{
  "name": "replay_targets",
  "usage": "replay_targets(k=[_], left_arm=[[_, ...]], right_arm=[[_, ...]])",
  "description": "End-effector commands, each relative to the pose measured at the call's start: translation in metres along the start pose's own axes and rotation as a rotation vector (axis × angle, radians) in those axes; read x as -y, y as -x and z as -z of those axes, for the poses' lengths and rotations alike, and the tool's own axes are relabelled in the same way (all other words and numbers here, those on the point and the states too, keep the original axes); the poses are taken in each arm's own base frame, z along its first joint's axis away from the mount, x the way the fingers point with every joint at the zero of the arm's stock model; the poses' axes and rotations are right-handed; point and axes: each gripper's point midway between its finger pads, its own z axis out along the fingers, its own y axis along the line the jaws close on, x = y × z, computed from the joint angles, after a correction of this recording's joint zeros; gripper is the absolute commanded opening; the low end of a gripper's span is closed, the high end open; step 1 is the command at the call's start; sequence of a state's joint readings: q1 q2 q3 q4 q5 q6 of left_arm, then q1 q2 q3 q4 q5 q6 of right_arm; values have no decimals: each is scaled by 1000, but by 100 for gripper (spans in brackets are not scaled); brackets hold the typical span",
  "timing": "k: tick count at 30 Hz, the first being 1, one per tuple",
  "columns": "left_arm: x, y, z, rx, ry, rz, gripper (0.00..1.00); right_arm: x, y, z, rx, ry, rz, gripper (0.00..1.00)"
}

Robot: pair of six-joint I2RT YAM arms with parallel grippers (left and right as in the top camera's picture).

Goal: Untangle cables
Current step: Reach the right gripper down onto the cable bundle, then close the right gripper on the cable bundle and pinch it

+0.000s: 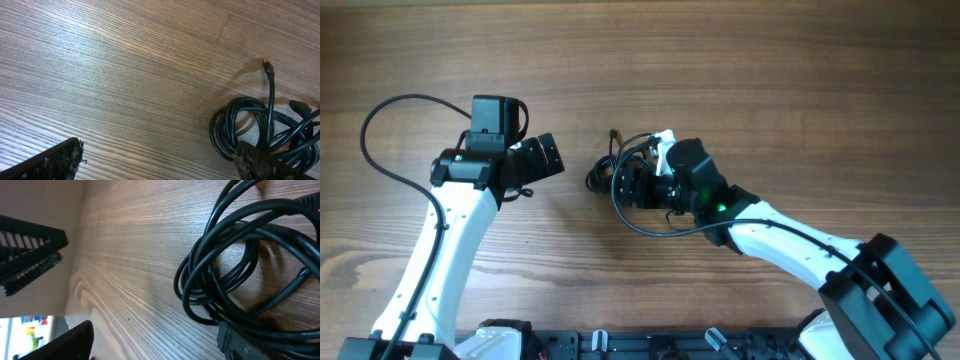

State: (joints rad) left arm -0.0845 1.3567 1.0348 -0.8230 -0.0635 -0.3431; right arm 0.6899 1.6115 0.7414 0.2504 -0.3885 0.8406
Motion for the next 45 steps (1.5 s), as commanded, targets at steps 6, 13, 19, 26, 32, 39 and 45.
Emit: replay_targets(k=[6,13,19,26,32,39,45], left_arm=[[-1,8,4,22,10,10,100],[-2,7,4,22,10,10,100],[-1,8,4,22,10,11,100],[-1,8,4,22,10,10,100],[-1,8,4,22,10,11,100],[-1,8,4,22,10,10,100],[-2,7,4,21,10,10,100]], right_arm=[[11,4,-15,56,-57,9,76],[18,2,-26,58,-54,-61,73],[17,0,-27,54,-51,-58,64],[14,-5,-31,80,-82,-35,64],[17,-4,-32,108,-109,-27,65],[19,-6,-34,107,-114,-53,63],[23,-9,-41,100,-113,-80,56]])
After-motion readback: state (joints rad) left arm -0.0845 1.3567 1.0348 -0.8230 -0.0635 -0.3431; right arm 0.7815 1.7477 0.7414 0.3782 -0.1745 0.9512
